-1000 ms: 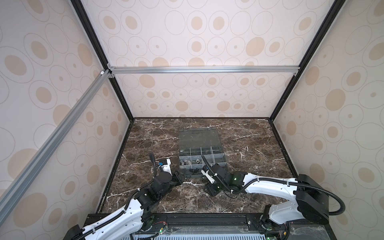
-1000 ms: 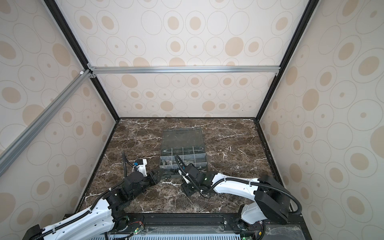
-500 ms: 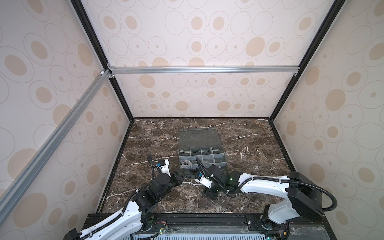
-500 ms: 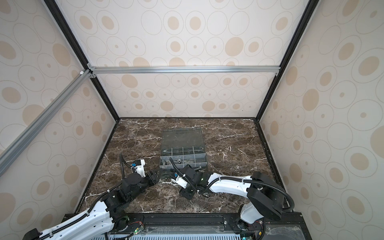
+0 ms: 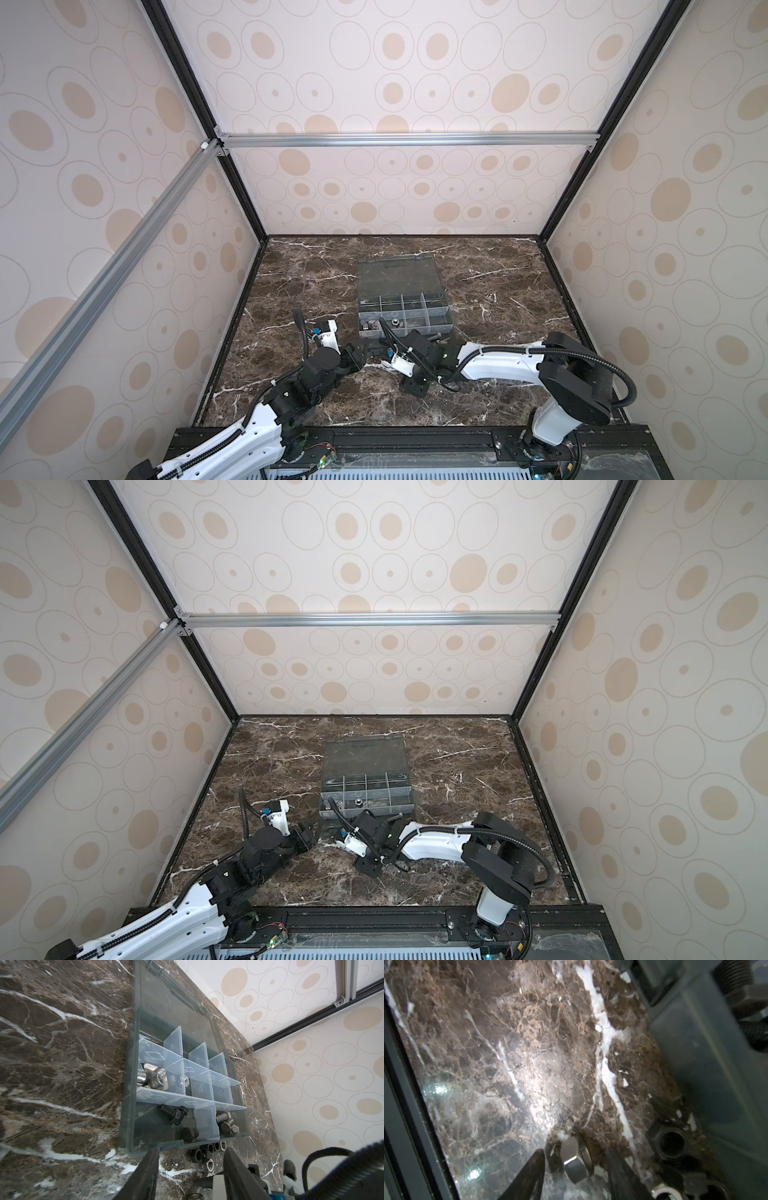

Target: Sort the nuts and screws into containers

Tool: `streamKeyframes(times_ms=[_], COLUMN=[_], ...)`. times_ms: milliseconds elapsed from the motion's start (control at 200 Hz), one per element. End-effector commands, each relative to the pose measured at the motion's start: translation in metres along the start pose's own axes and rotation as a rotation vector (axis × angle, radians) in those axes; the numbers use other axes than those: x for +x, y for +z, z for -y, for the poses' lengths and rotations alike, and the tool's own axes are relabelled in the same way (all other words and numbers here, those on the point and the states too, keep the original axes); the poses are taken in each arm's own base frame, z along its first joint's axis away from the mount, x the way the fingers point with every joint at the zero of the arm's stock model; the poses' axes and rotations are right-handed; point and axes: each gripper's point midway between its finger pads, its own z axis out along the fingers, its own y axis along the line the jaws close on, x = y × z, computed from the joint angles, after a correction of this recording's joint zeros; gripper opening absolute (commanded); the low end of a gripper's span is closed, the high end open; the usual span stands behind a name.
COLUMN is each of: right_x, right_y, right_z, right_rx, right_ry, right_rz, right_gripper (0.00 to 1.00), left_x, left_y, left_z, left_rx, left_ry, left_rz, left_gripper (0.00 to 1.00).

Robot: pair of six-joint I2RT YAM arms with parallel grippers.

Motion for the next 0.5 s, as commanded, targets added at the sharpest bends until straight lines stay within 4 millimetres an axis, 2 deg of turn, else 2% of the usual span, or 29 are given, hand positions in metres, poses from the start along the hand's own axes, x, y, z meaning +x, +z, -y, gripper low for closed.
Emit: streamKeyframes(times_ms=[0,205,495], right_x=[-0.0072,-0.0051,-0.0056], right_y=[0.0029,0.0064,0.0027], right_z=[0.0019,0.0036,0.0051], right_rx=[0.021,0.034,0.046], right_ry=[-0.022,-0.006,0.028], right_rz=[0.006,-0.004,0.018], right_gripper=[0.43,0.23,0.11], left_x=[-0.0023,-0.0008,-0.0013], left_y=[-0.0016,-0.0013,-0.0026], left_z=[0.0000,-0.0009,-0.0013], left_rx=[-0.008,-0.010,-0.005], left_ry=[-0.008,-0.006,-0.010], left_rz=[0.013,0.009,0.014], left_gripper=[0.51,0.51,0.51])
